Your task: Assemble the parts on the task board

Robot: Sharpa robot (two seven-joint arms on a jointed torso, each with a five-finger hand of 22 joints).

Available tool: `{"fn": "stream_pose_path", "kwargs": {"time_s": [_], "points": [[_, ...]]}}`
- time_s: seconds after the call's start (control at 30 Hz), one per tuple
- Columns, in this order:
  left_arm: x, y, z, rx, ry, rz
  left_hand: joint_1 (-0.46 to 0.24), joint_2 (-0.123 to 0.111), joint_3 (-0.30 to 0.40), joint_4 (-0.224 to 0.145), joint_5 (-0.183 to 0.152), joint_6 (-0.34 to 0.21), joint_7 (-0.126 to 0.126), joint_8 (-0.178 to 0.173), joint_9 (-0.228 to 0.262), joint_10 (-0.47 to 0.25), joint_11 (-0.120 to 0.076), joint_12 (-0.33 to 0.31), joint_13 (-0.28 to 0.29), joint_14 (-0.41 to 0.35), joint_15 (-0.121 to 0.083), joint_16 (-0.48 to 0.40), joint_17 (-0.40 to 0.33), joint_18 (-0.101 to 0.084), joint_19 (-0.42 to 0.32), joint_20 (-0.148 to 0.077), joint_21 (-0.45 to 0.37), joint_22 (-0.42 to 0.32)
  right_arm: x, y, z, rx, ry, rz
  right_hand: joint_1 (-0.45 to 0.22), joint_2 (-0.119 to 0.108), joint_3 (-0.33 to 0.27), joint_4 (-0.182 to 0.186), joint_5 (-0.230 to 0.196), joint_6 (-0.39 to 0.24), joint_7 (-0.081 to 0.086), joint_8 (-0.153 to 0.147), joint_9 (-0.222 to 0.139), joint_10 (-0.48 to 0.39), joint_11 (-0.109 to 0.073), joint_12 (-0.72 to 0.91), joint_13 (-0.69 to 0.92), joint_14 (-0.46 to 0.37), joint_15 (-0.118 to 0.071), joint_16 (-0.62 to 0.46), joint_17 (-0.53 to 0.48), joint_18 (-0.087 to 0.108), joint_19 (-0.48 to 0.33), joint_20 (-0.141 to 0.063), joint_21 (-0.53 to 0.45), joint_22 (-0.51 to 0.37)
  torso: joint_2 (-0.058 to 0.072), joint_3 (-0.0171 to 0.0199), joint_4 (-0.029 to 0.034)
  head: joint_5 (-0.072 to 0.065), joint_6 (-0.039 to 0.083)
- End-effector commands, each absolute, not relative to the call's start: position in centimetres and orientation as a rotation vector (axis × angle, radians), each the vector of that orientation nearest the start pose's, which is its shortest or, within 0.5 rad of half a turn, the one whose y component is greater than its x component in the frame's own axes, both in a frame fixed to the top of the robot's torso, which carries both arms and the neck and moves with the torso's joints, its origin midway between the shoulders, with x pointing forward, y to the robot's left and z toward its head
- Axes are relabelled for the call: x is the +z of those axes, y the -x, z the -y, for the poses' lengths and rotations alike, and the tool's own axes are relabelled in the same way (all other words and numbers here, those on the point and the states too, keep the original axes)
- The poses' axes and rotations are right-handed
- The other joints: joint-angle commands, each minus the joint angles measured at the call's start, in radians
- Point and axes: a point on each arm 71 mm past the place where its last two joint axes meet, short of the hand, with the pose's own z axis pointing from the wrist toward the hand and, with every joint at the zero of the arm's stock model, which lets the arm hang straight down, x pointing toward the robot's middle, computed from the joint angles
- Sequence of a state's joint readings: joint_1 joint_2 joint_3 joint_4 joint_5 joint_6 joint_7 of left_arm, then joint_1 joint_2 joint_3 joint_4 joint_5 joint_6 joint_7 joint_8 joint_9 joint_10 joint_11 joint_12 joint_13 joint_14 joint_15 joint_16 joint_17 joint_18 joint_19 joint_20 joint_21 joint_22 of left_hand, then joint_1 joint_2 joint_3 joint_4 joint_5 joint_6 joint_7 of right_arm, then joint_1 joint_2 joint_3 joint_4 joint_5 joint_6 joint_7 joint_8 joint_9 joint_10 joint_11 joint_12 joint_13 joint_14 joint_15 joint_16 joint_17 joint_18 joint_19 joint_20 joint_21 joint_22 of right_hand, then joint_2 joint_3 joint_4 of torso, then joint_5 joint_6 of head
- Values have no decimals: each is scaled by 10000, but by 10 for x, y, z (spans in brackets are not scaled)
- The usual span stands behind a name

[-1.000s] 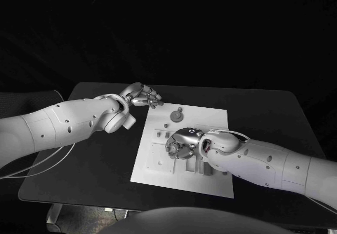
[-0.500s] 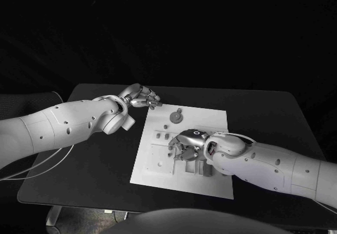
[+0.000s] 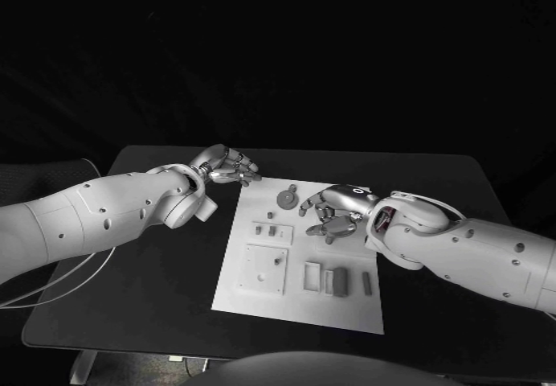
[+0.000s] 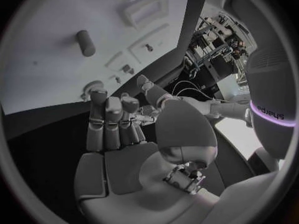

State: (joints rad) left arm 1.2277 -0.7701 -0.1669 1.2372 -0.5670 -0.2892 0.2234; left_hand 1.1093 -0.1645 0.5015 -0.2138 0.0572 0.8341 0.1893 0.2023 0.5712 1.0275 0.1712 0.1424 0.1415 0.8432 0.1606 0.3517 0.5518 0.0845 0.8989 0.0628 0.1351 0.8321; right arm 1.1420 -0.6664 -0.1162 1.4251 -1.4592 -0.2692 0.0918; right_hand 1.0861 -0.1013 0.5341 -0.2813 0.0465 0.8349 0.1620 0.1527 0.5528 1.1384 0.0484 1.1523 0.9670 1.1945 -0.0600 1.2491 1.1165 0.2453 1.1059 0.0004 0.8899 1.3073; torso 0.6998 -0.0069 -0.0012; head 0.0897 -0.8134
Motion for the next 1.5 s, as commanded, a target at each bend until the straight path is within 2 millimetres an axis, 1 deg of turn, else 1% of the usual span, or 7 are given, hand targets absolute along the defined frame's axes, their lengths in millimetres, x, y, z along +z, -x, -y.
{"fn": "stream_pose_path", "kwargs": {"time_s": [0.03,0.27,0.43,0.77,1.03,1.3,1.5], "points": [[-226,-523,-254,-10387,6031,-17020,-14,27,24,-4,-21,20,44,21,-16,50,-13,-56,-9,-45,51,-57,13,128,-75,21,-33,11,-236,-465,141,9081,2952,-17480,-122,-37,-37,27,63,31,24,-5,-11,43,10,67,5,45,20,47,16,165,48,-33,36,173,3,2,-10,-51,62],[-226,-523,-254,-10425,6012,-17019,-9,27,26,-5,-21,23,43,24,-19,56,-14,-59,-10,-44,51,-59,16,129,-74,21,-34,14,-242,-476,173,8153,2729,-17705,-128,-91,-21,17,64,70,11,22,-10,54,-2,82,2,54,9,56,15,165,59,-45,43,173,12,14,4,-127,134],[-226,-523,-255,-10422,6012,-17010,-6,28,27,-5,-21,25,43,25,-21,59,-14,-62,-10,-43,51,-59,18,129,-73,21,-34,16,-254,-475,184,7760,2737,-17956,-142,-160,-11,19,64,77,6,30,-14,56,-7,89,-3,54,3,60,13,165,64,-51,47,173,10,26,-4,-153,141],[-226,-523,-254,-10429,6006,-17011,-3,27,28,-5,-21,25,43,26,-25,64,-14,-68,-12,-42,52,-62,21,130,-71,22,-35,21,-283,-466,184,7454,2986,-18567,-201,-310,22,66,64,2,20,-3,-47,41,5,82,-22,36,13,50,1,165,53,-52,34,164,18,25,31,-201,145],[-226,-523,-256,-10406,6028,-17006,-3,27,28,-3,-21,26,43,28,-28,67,-14,-73,-13,-42,52,-64,23,130,-71,23,-36,23,-294,-462,183,7409,3027,-18713,-207,-413,83,96,65,-71,43,-33,-80,16,28,76,-39,10,35,43,-7,165,37,-53,20,159,11,-9,26,-204,120],[-226,-523,-257,-10435,6309,-17041,-7,42,30,5,-21,26,44,28,-32,69,-14,-79,-15,-43,53,-66,25,129,-71,24,-37,27,-298,-460,173,7619,3121,-18739,-129,7,221,110,64,245,-31,162,-24,36,-41,111,-50,24,-20,73,-8,165,54,-62,39,170,13,-8,36,-189,116],[-227,-523,-258,-10417,6428,-17149,-11,51,30,11,-21,26,45,29,-34,71,-13,-84,-16,-45,54,-69,27,129,-71,26,-38,29,-300,-460,173,7499,3294,-18803,-111,472,277,22,65,813,-202,490,91,114,-200,125,-83,52,-160,96,-21,165,43,-69,74,187,10,-5,34,-174,78]]}}
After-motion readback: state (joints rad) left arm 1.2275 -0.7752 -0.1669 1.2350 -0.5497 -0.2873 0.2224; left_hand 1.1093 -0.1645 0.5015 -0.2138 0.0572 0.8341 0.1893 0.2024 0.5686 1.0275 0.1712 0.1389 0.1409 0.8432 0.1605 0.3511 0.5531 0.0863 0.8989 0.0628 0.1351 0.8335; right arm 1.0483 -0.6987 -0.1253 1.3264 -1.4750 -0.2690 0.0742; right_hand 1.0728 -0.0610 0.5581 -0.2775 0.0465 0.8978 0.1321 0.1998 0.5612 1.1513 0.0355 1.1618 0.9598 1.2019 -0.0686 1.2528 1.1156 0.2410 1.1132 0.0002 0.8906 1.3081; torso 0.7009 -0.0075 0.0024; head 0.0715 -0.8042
